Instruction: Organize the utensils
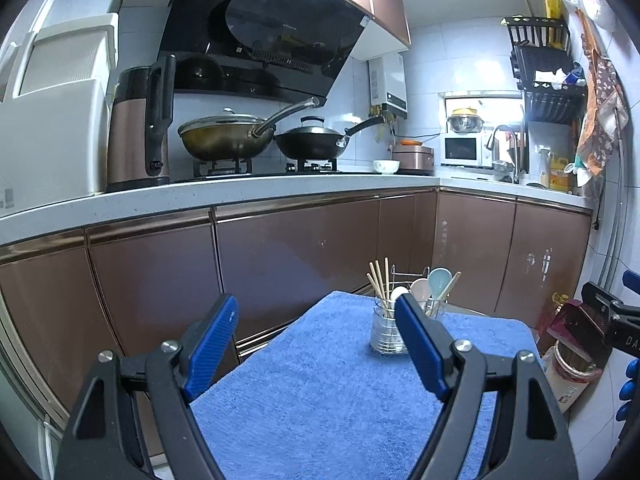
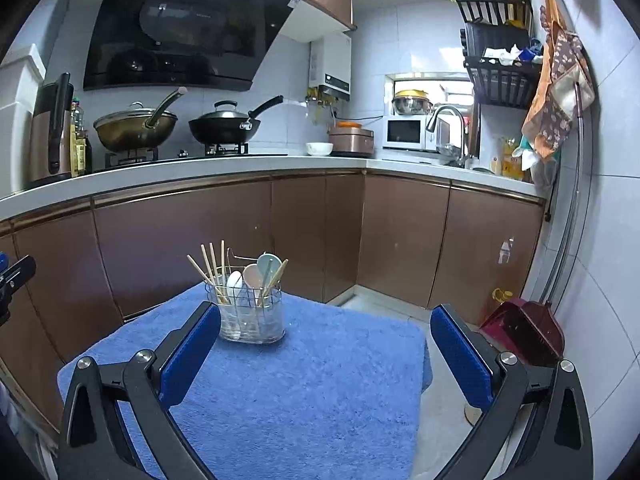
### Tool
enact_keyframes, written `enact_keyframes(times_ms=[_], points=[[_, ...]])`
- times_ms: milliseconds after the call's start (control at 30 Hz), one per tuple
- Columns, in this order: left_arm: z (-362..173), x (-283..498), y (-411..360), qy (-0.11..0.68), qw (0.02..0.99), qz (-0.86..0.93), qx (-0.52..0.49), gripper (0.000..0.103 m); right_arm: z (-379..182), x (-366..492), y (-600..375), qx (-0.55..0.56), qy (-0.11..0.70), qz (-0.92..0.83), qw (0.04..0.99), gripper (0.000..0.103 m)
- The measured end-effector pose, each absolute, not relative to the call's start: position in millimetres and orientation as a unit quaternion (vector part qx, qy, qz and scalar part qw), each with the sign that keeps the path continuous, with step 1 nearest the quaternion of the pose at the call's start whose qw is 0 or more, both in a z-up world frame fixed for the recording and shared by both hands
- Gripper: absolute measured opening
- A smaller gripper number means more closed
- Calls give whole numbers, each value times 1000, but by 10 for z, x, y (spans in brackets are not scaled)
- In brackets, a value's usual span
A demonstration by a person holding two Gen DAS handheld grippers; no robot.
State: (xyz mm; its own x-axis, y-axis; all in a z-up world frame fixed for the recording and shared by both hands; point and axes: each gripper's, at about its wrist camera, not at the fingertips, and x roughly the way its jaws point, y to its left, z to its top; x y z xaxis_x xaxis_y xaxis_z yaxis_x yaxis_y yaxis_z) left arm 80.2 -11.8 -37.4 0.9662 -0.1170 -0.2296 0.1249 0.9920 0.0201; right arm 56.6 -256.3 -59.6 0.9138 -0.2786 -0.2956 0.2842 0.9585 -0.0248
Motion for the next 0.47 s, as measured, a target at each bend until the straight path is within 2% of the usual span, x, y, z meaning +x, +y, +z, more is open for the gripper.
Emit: enact_keyframes(times_ms=[467], points=[[-283, 633, -97, 101, 993, -65, 13, 79, -495, 415, -2500, -4, 128, -156, 979, 103]])
